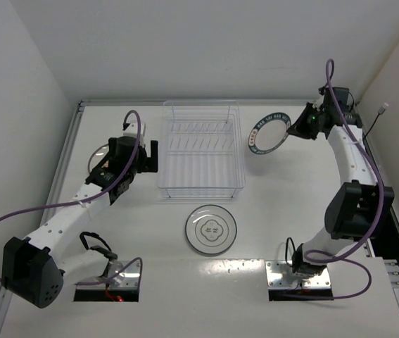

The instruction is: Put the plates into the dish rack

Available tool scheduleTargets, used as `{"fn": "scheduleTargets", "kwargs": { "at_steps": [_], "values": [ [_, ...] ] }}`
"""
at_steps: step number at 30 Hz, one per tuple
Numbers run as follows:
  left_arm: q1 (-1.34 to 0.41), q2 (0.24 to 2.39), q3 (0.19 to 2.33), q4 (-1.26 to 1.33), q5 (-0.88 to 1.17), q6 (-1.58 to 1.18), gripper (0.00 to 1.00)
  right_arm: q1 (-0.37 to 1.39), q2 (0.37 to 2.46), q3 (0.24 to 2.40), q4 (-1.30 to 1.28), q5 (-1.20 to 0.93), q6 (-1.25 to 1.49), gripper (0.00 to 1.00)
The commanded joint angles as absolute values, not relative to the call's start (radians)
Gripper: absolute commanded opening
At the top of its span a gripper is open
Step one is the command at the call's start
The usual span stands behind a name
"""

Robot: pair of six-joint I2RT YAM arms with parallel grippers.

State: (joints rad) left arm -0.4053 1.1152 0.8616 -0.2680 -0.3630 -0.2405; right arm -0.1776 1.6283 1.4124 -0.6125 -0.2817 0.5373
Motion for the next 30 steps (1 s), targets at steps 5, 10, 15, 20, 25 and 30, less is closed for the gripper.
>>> {"fn": "scheduleTargets", "kwargs": {
  "at_steps": [5, 10, 15, 20, 25, 30],
  "values": [
    [-0.413, 1.115, 0.900, -0.241, -0.373, -0.241, 1.00, -0.088, 1.575, 1.652, -0.669, -0.192, 0.506, 0.00],
    [-0.413, 1.115, 0.900, -0.241, -0.373, -0.241, 1.00, -0.032, 1.588, 1.715, -0.678, -0.167, 0.506, 0.00],
    [-0.413, 1.115, 0.900, -0.241, -0.373, -0.250, 1.00, 0.074, 1.644, 1.767, -0.687, -0.054, 0.459, 0.00],
    [-0.413, 1.115, 0.900, -0.241, -0.373, -0.250, 1.00, 0.141, 1.686, 1.767, -0.635, 0.035, 0.437, 0.00],
    [-0.413, 1.124, 0.900, -0.241, -0.373, -0.250, 1.00, 0.212, 1.756, 1.813, -0.656, 0.124, 0.419, 0.00],
    [-0.413, 1.124, 0.900, -0.241, -0.373, -0.250, 1.00, 0.261, 1.792, 1.833, -0.657, 0.213, 0.399, 0.00]
  ]
}}
